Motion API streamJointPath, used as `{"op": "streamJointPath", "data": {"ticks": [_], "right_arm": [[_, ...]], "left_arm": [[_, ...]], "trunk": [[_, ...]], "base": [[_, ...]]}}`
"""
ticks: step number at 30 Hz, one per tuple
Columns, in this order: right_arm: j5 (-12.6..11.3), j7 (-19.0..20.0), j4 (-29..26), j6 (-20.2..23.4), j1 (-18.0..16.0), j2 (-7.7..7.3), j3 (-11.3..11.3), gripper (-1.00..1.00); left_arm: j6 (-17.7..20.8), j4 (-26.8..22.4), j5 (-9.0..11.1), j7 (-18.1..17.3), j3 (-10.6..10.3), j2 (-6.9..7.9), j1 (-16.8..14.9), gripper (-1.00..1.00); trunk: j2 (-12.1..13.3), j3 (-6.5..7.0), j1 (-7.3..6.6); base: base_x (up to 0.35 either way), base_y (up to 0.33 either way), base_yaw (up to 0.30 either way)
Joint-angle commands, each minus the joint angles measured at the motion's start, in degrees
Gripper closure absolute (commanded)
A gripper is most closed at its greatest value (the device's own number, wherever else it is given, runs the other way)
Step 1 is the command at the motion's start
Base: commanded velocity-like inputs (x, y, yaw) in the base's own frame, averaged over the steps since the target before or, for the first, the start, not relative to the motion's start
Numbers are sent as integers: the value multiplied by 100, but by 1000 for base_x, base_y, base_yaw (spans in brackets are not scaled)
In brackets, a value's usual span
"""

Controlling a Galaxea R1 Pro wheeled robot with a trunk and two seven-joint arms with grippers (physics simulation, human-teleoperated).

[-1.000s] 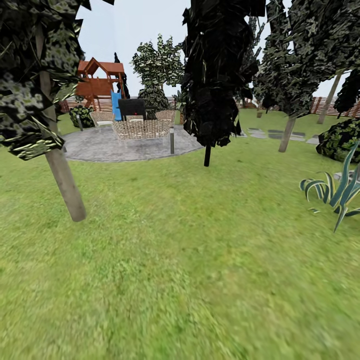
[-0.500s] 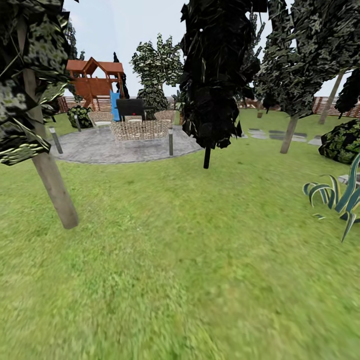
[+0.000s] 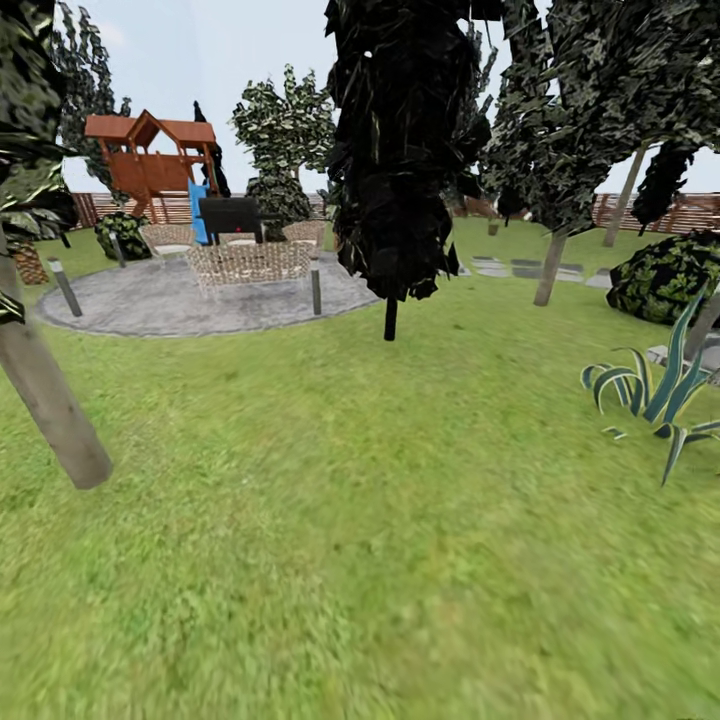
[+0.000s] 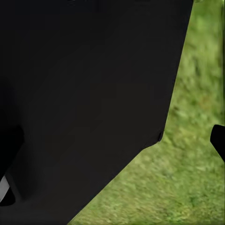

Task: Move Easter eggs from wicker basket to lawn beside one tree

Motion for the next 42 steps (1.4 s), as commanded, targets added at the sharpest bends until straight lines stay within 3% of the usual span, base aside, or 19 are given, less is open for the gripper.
{"op": "streamJointPath", "data": {"ticks": [1, 42], "right_arm": [[8, 5, 12, 4, -8, 1, 25, -100], [8, 1, 9, 13, -6, 1, 25, -100]], "left_arm": [[22, -8, 23, -2, 30, 1, 2, -100], [22, -8, 23, -2, 30, 1, 2, -100]], "trunk": [[-2, -4, 3], [-2, -4, 3]], "base": [[332, -87, -283], [332, -11, -12]]}}
